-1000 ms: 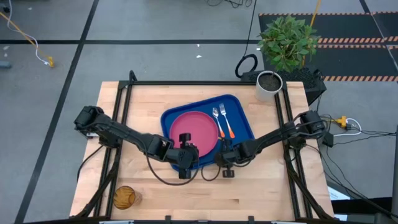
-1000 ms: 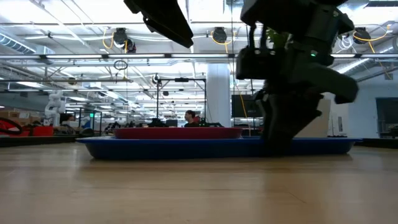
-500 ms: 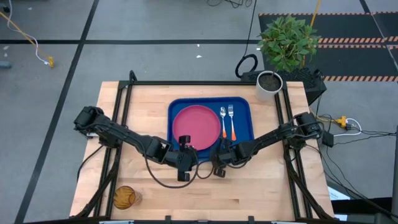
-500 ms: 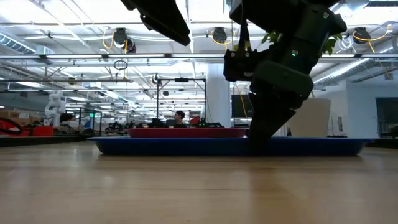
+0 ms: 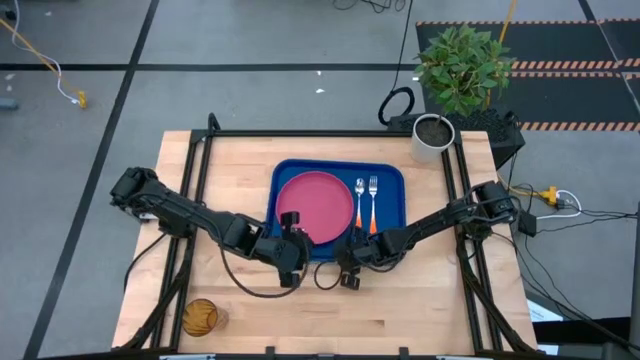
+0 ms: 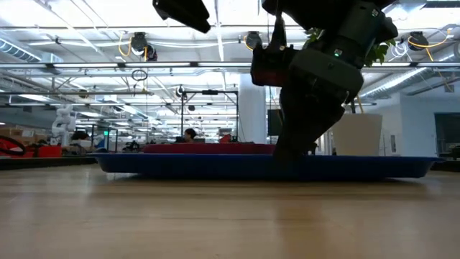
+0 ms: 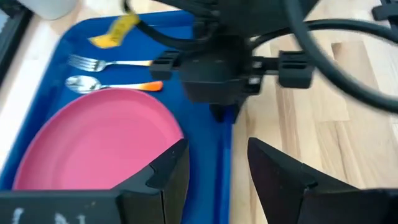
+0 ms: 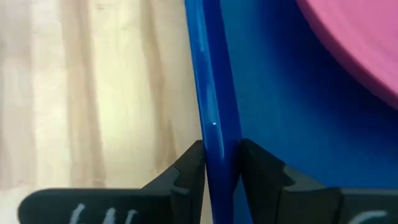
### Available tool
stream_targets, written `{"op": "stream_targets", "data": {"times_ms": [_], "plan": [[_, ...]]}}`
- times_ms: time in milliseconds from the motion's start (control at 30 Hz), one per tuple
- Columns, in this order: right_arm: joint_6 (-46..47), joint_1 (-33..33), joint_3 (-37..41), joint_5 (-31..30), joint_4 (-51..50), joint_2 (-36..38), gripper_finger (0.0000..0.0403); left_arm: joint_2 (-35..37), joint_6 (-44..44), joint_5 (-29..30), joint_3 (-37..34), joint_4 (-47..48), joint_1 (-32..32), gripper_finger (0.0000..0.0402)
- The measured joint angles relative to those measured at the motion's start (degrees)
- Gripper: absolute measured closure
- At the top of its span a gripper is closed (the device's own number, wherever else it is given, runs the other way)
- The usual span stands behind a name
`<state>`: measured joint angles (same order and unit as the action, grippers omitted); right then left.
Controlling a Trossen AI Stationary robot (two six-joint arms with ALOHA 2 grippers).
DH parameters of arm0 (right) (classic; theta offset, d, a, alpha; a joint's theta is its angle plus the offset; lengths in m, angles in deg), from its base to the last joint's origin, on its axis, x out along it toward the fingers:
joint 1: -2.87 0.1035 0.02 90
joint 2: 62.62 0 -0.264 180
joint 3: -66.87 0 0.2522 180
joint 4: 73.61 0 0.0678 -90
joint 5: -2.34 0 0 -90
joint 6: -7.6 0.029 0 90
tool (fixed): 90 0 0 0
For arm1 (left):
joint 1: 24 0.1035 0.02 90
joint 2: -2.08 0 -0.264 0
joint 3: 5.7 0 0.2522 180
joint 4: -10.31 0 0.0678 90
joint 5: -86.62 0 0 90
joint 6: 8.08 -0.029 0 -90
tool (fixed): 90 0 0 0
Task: Pick and place plate/cup/fork/spoon on tray
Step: Adjust the blue tray
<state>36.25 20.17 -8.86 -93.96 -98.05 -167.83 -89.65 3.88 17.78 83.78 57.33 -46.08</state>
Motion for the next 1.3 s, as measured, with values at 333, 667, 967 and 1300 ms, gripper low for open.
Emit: {"op": "stream_targets", "data": {"times_ms": [333,667,967,1300], "plan": [[-7.0,1.6,0.0,1.4,1.0,0.0,0.0328,2.2,-1.1,3.4,0.0,1.4,-0.1,0.0234],[-11.2,2.1,0.0,2.2,2.1,0.1,0.0328,2.2,-1.3,3.6,0.0,1.3,-0.1,0.0234],[-13.1,2.7,-0.1,3.7,3.7,-1.6,0.0328,2.2,-1.3,3.6,0.0,1.3,-0.1,0.0234],[-12.3,2.6,-0.2,4.4,8.4,-3.5,0.0328,2.2,-0.8,3.5,0.0,1.3,-0.1,0.0234]]}}
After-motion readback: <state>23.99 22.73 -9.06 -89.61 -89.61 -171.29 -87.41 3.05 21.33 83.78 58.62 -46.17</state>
